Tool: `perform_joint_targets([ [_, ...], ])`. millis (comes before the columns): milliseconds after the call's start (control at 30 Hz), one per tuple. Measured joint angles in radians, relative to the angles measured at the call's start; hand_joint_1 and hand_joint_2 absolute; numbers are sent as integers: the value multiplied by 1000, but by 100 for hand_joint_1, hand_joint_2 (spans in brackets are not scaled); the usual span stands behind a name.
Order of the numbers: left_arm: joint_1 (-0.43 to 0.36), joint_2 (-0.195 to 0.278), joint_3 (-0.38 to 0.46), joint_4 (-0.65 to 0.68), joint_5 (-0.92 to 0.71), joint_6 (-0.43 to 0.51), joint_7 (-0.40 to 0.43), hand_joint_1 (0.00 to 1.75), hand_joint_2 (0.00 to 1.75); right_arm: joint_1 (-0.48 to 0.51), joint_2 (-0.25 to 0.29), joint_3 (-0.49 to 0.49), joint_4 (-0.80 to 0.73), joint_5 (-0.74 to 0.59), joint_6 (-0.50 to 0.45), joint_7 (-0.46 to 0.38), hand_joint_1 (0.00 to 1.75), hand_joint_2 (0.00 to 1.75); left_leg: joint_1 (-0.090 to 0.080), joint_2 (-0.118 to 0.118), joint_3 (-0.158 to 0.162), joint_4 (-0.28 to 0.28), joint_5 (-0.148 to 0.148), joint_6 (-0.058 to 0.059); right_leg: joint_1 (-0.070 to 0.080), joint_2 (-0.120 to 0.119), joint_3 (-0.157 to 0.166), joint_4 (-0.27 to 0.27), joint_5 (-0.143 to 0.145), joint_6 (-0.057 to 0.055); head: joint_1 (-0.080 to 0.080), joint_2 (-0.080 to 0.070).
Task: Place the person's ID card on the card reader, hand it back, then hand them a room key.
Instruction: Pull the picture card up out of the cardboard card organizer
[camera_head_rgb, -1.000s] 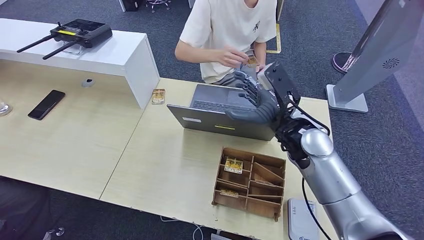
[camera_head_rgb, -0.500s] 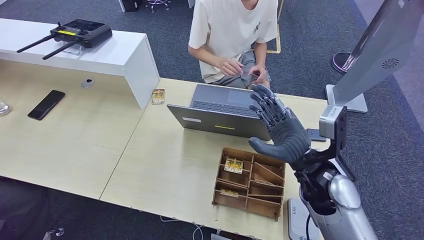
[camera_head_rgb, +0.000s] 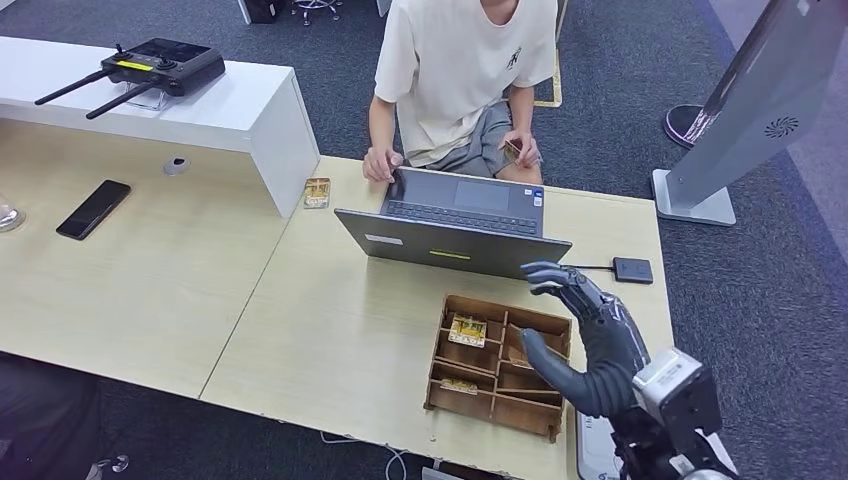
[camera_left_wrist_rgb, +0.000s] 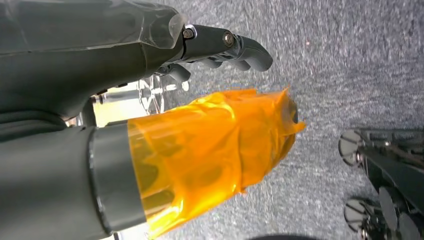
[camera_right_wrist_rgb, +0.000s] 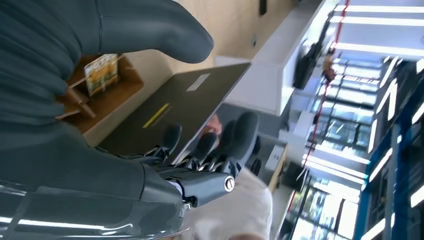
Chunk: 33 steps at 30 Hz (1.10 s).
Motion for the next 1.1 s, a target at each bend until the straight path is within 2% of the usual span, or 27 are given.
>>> perform_joint_targets([
  [167, 18, -92, 30, -193, -13, -122, 7, 0, 0, 107, -1, 32, -85, 233, -115, 28, 175, 175, 0, 0, 0, 0, 0, 0, 0, 0, 0, 0, 0, 0, 0, 0],
  [333, 25, -145, 52, -317, -28, -155, 10, 0, 0, 151, -17, 71, -125, 466, -205, 42, 175, 175, 0, 0, 0, 0, 0, 0, 0, 0, 0, 0, 0, 0, 0, 0],
  [567, 27, -161, 60, -376, -33, -159, 10, 0, 0, 166, -34, 102, -143, 523, -228, 46, 175, 175, 0, 0, 0, 0, 0, 0, 0, 0, 0, 0, 0, 0, 0, 0],
  [600, 27, -161, 61, -379, -33, -159, 9, 0, 0, 167, -36, 105, -143, 528, -231, 47, 155, 175, 0, 0, 0, 0, 0, 0, 0, 0, 0, 0, 0, 0, 0, 0],
  [633, 27, -162, 61, -382, -33, -160, 9, 0, 0, 168, -37, 107, -144, 531, -236, 48, 118, 175, 0, 0, 0, 0, 0, 0, 0, 0, 0, 0, 0, 0, 0, 0],
  [700, 27, -162, 62, -387, -33, -158, 7, 0, 0, 174, -42, 115, -144, 517, -246, 49, 31, 175, 0, 0, 0, 0, 0, 0, 0, 0, 0, 0, 0, 0, 0, 0],
  [733, 28, -162, 64, -387, -33, -157, 5, 0, 0, 179, -45, 119, -144, 498, -250, 48, 7, 175, 0, 0, 0, 0, 0, 0, 0, 0, 0, 0, 0, 0, 0, 0],
  [767, 28, -162, 66, -388, -32, -155, 3, 0, 0, 186, -49, 123, -144, 473, -252, 48, 0, 175, 0, 0, 0, 0, 0, 0, 0, 0, 0, 0, 0, 0, 0, 0],
  [900, 29, -165, 85, -388, -35, -148, -2, 0, 0, 215, -74, 138, -142, 341, -259, 52, 0, 175, 0, 0, 0, 0, -1, 1, 0, 0, 0, 0, -1, 0, 0, 0],
  [1033, 29, -166, 111, -386, -47, -121, -7, 0, 0, 249, -102, 153, -132, 114, -265, 28, 0, 175, 0, 0, 0, 0, -1, 0, 0, 0, 0, -1, -1, 0, 0, 0],
  [1100, 26, -166, 126, -383, -53, -107, -11, 0, 0, 270, -114, 155, -126, -13, -267, 0, 0, 87, 0, 0, 0, 0, -1, 0, 0, 0, 0, -1, -1, 0, 0, 0],
])
